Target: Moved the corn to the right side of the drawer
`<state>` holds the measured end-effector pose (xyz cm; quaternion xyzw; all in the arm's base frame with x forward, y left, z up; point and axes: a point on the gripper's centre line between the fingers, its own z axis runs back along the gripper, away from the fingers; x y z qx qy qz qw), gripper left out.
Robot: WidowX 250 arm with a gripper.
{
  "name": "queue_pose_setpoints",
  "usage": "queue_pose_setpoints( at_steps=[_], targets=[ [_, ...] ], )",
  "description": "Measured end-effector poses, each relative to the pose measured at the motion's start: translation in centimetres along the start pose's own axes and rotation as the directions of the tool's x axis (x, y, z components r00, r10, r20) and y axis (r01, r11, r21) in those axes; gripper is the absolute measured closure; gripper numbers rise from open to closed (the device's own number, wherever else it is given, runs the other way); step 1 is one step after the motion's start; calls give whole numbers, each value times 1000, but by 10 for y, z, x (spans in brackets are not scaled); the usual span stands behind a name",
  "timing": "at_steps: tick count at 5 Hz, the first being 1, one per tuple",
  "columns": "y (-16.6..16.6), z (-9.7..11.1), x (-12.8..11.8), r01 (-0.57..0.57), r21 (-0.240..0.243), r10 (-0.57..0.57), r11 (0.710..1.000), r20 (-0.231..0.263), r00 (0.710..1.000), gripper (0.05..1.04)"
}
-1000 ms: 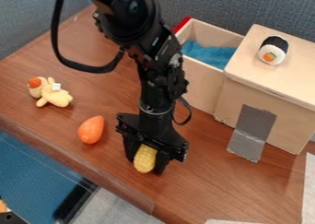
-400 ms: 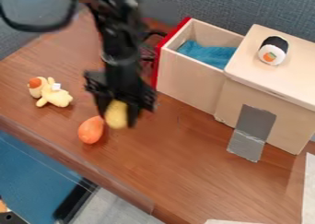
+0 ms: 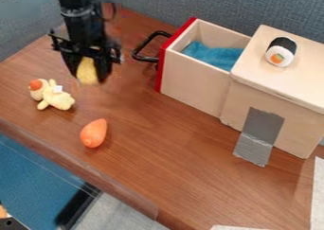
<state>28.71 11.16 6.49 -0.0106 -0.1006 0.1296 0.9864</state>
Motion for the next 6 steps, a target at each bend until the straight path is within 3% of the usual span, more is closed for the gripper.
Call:
queue_pose_setpoints(
  at_steps=[2, 5, 6],
  targets=[
    [64, -31, 48, 3, 90, -3, 996, -4, 1000, 462],
    [96, -54, 47, 22, 105, -14, 994, -81, 997, 462],
    [98, -54, 49, 30, 117, -20, 993, -81, 997, 408]
  ],
)
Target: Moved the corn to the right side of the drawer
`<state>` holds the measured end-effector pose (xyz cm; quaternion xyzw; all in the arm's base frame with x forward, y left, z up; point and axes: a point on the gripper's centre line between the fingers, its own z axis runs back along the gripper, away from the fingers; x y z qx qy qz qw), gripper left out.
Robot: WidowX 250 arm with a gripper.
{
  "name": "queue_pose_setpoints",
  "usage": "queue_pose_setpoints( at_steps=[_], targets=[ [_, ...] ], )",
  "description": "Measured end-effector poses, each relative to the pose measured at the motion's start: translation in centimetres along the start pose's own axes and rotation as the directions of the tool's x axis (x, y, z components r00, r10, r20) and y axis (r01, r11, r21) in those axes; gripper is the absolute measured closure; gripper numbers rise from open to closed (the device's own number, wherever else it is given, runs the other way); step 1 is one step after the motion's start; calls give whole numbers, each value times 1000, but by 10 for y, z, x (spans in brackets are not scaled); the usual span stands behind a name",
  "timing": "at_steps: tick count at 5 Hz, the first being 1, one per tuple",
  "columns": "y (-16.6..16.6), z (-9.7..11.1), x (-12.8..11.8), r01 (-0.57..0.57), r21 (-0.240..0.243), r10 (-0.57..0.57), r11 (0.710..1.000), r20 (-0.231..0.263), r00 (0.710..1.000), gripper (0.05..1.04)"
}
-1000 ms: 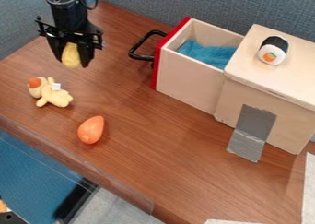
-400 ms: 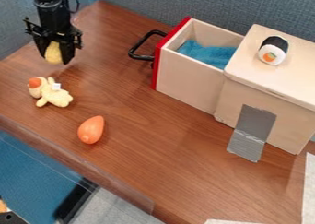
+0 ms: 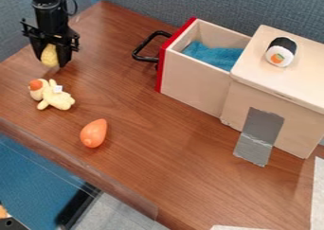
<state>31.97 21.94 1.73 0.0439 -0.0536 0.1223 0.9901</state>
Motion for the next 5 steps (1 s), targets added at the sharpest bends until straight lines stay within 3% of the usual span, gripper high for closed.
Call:
queue_pose_setpoints(
  at_steps=[1, 2, 5],
  targets=[
    [0, -3, -1, 2, 0, -2, 1000, -11, 1000, 134],
    [1, -2, -2, -7, -22, 7, 1000, -14, 1000, 77],
    [7, 76, -2, -23, -87, 34, 996, 130, 991, 83]
  ],
)
